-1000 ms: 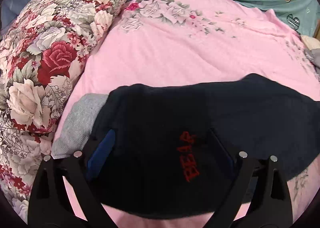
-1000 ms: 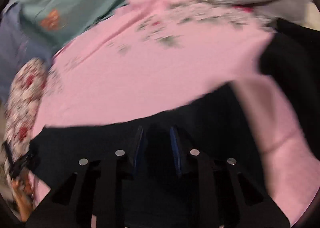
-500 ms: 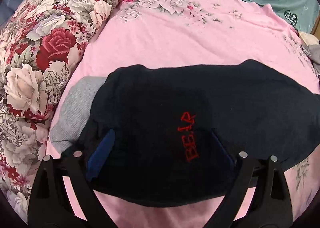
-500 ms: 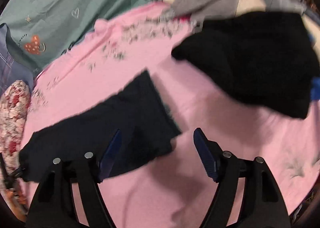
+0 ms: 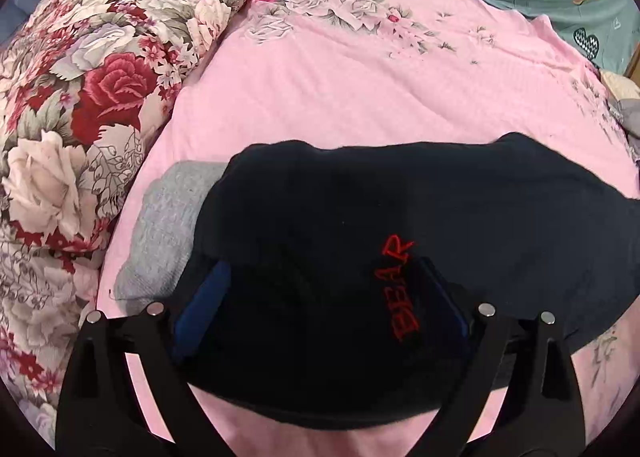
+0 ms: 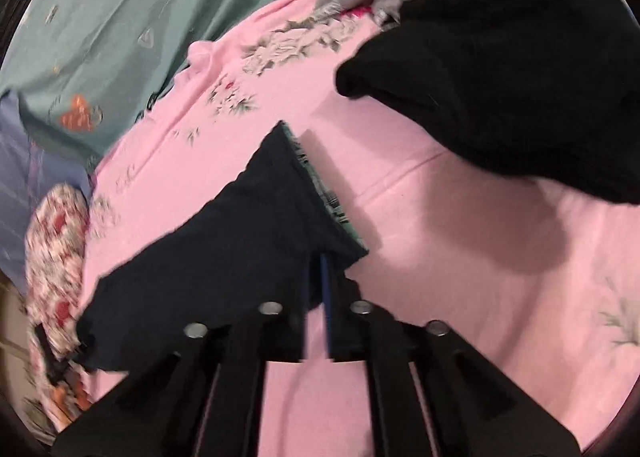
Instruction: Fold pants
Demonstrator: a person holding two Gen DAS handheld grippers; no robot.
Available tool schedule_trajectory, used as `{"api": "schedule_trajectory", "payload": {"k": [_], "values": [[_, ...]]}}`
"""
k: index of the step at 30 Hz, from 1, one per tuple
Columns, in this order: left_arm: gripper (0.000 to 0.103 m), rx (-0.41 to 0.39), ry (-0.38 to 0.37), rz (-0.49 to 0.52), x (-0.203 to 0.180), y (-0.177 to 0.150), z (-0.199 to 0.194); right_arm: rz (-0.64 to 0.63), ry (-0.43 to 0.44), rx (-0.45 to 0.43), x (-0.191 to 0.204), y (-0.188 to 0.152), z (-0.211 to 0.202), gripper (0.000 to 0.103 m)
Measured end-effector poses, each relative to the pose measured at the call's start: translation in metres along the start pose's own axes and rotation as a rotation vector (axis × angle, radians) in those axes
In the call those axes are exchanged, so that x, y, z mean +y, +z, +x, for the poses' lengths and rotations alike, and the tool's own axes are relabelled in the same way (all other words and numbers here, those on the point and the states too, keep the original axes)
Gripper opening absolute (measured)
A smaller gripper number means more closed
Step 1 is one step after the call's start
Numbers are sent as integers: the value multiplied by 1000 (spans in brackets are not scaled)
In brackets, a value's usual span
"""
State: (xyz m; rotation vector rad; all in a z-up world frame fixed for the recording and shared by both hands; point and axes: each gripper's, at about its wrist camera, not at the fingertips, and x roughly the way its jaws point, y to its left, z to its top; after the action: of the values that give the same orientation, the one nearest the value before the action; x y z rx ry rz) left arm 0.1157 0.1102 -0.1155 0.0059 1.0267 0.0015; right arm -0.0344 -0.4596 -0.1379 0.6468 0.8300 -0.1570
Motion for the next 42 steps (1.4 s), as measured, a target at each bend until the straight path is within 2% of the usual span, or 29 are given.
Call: {"api": "schedule_trajectory", "payload": {"k": [1,4,6,8,12,13,14,15,17,18,20,24,26,29,33,36,37,38,40,42], "values": [[94,-4,-21,-9,-2,-1,-5,-3,-13,1,2,-2,-2,65],[94,-5,-130,-9,-12,-7,-18,37,-56,41,-2,-6,2,67],[96,-7,-169,5,-22,-11,-21,88,13,63,-4,-6,8,67],[99,-7,-152,28,-33,-13,-17,120,38,45,-6,-6,13,68],[100,12,-45,55,-45,-16,5,148,43,13,1,8,31,67],[101,11,-8,85,-50,-17,8,147,37,4,3,12,36,52],[101,7,12,95,-53,-17,9,157,42,17,2,13,41,14],[101,9,12,91,-52,-17,8,192,65,43,0,15,49,15],[101,19,-7,81,-48,-14,8,215,58,24,3,17,46,14],[101,23,-18,78,-45,-14,6,184,63,-2,11,19,38,14],[101,13,-46,67,-42,-13,-2,80,128,-64,46,23,11,14],[101,-35,-138,7,-29,-8,-21,-129,283,-79,125,26,-19,14],[101,-62,-169,-34,-20,-7,-30,-233,361,-37,171,20,-14,15],[101,-64,-172,-61,-14,-7,-33,-334,435,84,226,0,20,15],[101,-54,-175,-77,-10,-12,-33,-416,435,269,280,-46,87,15],[101,-53,-170,-67,-13,-12,-33,-473,357,362,302,-75,120,28],[101,-57,-169,-62,-14,-12,-34,-485,376,371,303,-78,121,41],[101,-61,-170,-56,-15,-10,-35,-500,419,375,306,-79,117,61],[101,-73,-176,-47,-19,-6,-38,-535,481,433,310,-77,107,69],[101,-87,-180,-39,-23,-1,-42,-546,558,448,302,-67,93,69]]}}
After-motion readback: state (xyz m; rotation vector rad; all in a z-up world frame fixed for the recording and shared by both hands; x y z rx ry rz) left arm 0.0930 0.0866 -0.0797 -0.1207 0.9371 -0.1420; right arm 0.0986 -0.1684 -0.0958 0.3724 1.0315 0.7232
